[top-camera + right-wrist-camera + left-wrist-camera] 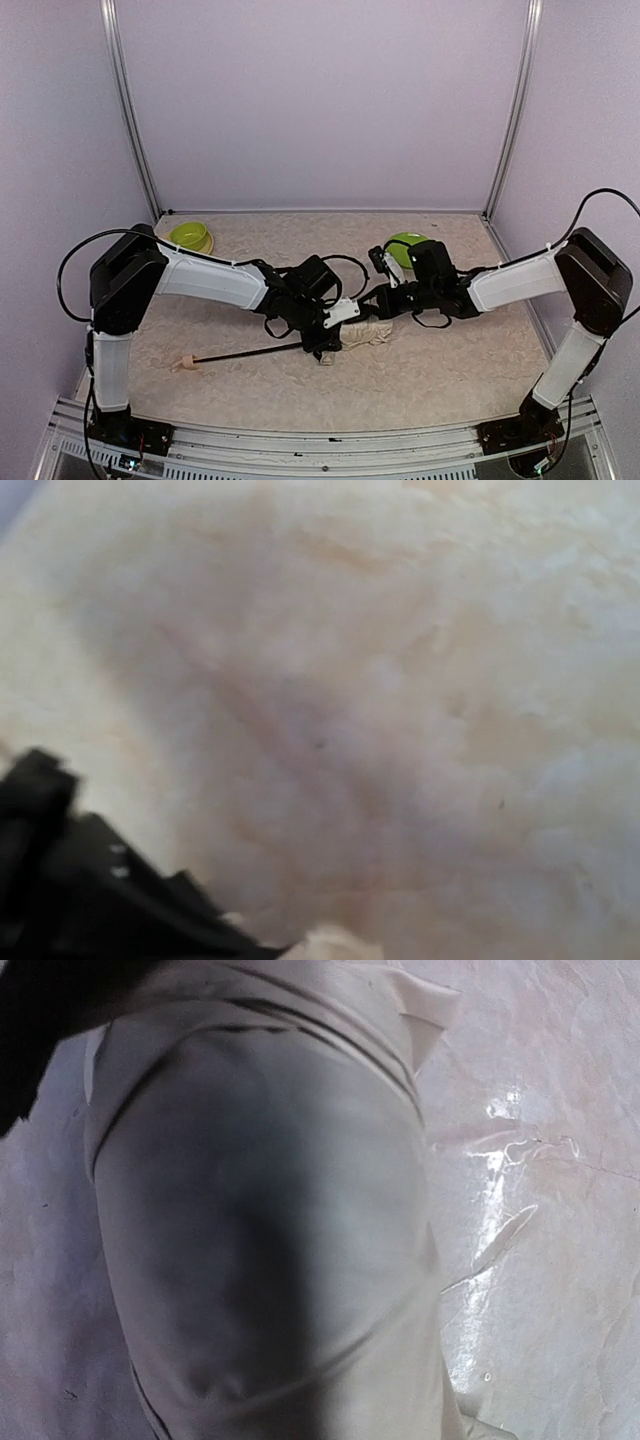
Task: Put away the umbrella
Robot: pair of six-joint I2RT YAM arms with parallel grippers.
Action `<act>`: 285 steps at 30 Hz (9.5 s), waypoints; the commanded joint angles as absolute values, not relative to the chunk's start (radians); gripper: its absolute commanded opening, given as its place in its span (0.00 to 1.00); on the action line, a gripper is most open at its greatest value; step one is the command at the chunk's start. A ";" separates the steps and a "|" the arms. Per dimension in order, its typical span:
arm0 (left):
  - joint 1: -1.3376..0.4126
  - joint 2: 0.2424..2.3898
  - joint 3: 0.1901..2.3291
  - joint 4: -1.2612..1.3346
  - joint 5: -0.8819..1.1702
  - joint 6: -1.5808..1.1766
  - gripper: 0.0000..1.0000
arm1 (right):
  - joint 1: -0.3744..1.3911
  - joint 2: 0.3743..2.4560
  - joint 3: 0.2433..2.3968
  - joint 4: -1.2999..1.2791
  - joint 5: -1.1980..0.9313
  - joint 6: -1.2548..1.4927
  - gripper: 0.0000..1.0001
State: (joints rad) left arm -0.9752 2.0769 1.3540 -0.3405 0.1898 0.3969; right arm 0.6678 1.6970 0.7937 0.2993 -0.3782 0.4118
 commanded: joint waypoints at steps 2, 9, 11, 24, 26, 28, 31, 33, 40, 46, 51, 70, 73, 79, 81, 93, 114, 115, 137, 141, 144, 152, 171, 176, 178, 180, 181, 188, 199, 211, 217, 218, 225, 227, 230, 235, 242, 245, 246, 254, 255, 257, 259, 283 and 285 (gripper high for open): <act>-0.978 2.183 1.292 -0.466 0.233 0.392 0.00 | 0.630 1.568 0.740 0.357 -0.415 0.453 0.00; -0.934 2.146 1.283 -0.378 0.282 0.332 0.00 | 0.620 1.432 0.597 0.519 -0.572 0.567 0.00; -0.941 2.137 1.274 -0.361 0.265 0.352 0.00 | 0.617 1.396 0.593 0.567 -0.618 0.603 0.00; -1.041 2.148 1.264 -0.234 0.187 0.459 0.00 | 0.568 1.513 0.737 0.794 -0.601 0.843 0.00; -1.035 2.159 1.278 -0.222 0.183 0.472 0.00 | 0.583 1.525 0.764 0.769 -0.578 0.831 0.00; -1.034 2.168 1.291 -0.220 0.179 0.492 0.00 | 0.589 1.548 0.790 0.770 -0.576 0.828 0.00; -1.047 2.173 1.303 -0.206 0.163 0.520 0.00 | 0.589 1.601 0.838 0.776 -0.579 0.836 0.00; -1.056 2.165 1.298 -0.188 0.162 0.533 0.00 | 0.589 1.637 0.867 0.806 -0.592 0.860 0.00; -1.062 2.084 1.230 -0.072 0.218 0.594 0.00 | 0.616 1.685 0.970 0.750 -0.590 0.845 0.00; -1.169 2.022 1.127 0.012 0.100 0.768 0.00 | 0.620 1.713 1.033 0.692 -0.603 0.805 0.00; -1.216 1.953 1.042 0.101 -0.049 0.874 0.00 | 0.616 1.708 1.029 0.625 -0.592 0.762 0.00; -1.171 1.743 0.922 0.456 0.043 0.831 0.00 | 0.523 1.955 1.212 0.044 -0.908 0.329 0.00; -1.152 1.709 0.925 0.465 0.048 0.794 0.00 | 0.523 1.938 1.168 0.069 -0.983 0.331 0.00; -1.141 1.657 0.902 0.447 0.040 0.761 0.00 | 0.546 1.965 1.167 -0.140 -1.087 0.168 0.00; -1.128 1.648 0.888 0.445 0.026 0.732 0.00 | 0.553 1.954 1.115 -0.130 -1.138 0.162 0.00; -1.120 1.624 0.864 0.412 -0.002 0.741 0.00 | 0.591 1.906 1.000 -0.051 -1.096 0.193 0.28; -1.047 1.626 0.931 0.212 0.057 0.539 0.00 | 0.471 1.558 0.799 0.028 -0.767 0.074 0.42; -1.044 1.622 0.938 0.202 0.057 0.537 0.00 | 0.469 1.546 0.772 0.059 -0.763 0.071 0.44; -0.977 1.734 0.977 0.204 0.045 0.449 0.00 | 0.505 1.336 0.396 0.569 -0.625 0.407 0.56; -0.977 1.721 0.977 0.205 0.044 0.423 0.00 | 0.618 1.404 0.334 0.813 -0.524 0.449 0.57; -0.980 1.682 0.982 0.185 0.058 0.420 0.00 | 0.624 1.497 0.311 1.032 -0.553 0.424 0.60; -1.046 1.560 1.066 -0.013 -0.049 0.483 0.00 | 0.619 1.675 0.338 1.385 -0.685 0.331 0.73; -1.094 1.450 1.342 -0.289 -0.140 0.553 0.00 | 0.617 1.766 0.553 1.301 -0.741 0.293 0.81; -1.094 1.452 1.383 -0.300 -0.155 0.562 0.00 | 0.623 1.805 0.604 1.252 -0.755 0.309 0.64; -1.094 1.455 1.392 -0.299 -0.160 0.565 0.00 | 0.635 1.814 0.600 1.251 -0.754 0.303 0.54; -1.093 1.457 1.396 -0.298 -0.157 0.566 0.00 | 0.642 1.831 0.601 1.252 -0.759 0.310 0.43; -1.094 1.457 1.399 -0.298 -0.155 0.566 0.00 | 0.644 1.843 0.603 1.260 -0.766 0.320 0.40; -1.093 1.460 1.413 -0.297 -0.154 0.569 0.00 | 0.658 1.890 0.615 1.336 -0.757 0.363 0.28; -1.039 1.446 1.422 -0.282 -0.127 0.494 0.00 | 0.663 1.854 0.586 1.278 -0.744 0.335 0.00; -0.791 1.431 1.478 -0.238 0.008 0.308 0.00 | 0.742 1.818 0.538 1.031 -0.762 0.240 0.00; -0.677 1.427 1.497 -0.247 0.027 0.281 0.00 | 0.747 1.802 0.470 0.939 -0.783 0.215 0.00; -0.671 1.430 1.494 -0.247 0.027 0.284 0.00 | 0.751 1.794 0.470 0.922 -0.793 0.215 0.00; -0.675 1.558 1.367 -0.225 -0.023 0.332 0.00 | 0.839 1.550 0.658 0.718 -0.991 0.186 0.00; -0.693 1.594 1.313 -0.185 -0.014 0.343 0.00 | 0.841 1.490 0.717 0.777 -1.059 0.245 0.00; -0.754 1.660 1.288 -0.175 -0.013 0.364 0.00 | 0.830 1.418 0.767 0.920 -1.059 0.336 0.00; -0.886 1.739 1.253 -0.153 0.028 0.396 0.00 | 0.762 1.392 0.785 1.121 -0.937 0.485 0.00; -0.996 1.775 1.167 -0.106 0.133 0.463 0.00 | 0.598 1.367 0.713 1.271 -0.665 0.696 0.00; -1.028 1.778 1.160 -0.095 0.169 0.490 0.00 | 0.594 1.360 0.732 1.171 -0.636 0.652 0.00; -1.035 1.785 1.166 -0.102 0.176 0.499 0.00 | 0.594 1.363 0.736 1.164 -0.638 0.648 0.00; -1.091 1.834 1.196 -0.158 0.190 0.624 0.00 | 0.595 1.393 0.783 0.981 -0.631 0.630 0.00; -1.105 1.839 1.191 -0.161 0.169 0.655 0.00 | 0.596 1.409 0.796 0.930 -0.629 0.628 0.00; -1.134 1.859 1.191 -0.173 0.118 0.709 0.00 | 0.605 1.453 0.843 0.771 -0.626 0.587 0.00; -1.150 1.890 1.200 -0.186 0.086 0.747 0.00 | 0.618 1.497 0.882 0.632 -0.600 0.546 0.00; -1.126 1.932 1.121 -0.060 -0.062 0.549 0.55 | 0.676 1.889 0.788 0.465 -0.378 0.572 0.00; -1.118 1.895 1.118 -0.073 -0.111 0.520 0.66 | 0.681 1.879 0.771 0.470 -0.369 0.575 0.00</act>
